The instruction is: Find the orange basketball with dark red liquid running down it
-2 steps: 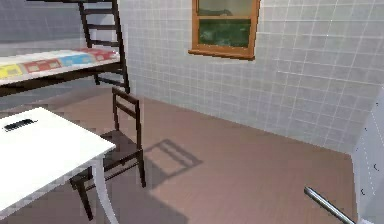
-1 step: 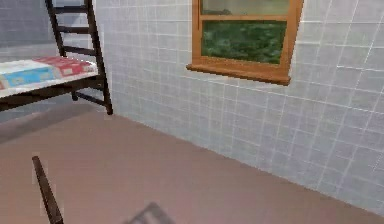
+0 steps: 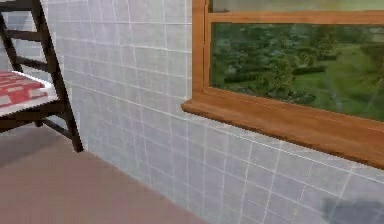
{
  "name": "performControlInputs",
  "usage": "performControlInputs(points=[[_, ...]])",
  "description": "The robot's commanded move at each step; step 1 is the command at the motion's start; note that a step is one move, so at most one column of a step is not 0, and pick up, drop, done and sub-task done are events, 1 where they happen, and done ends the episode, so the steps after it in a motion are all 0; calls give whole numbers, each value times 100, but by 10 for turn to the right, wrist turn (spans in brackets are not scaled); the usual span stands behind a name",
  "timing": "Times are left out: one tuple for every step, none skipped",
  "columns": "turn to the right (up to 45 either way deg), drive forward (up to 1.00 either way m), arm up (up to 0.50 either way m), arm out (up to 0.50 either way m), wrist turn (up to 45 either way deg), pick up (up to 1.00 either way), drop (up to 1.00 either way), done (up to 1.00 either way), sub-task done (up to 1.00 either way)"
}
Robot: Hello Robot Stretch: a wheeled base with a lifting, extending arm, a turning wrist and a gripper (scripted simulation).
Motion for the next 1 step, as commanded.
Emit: performControlInputs(points=[[0,15,0,0,0,0,0,0,0]])
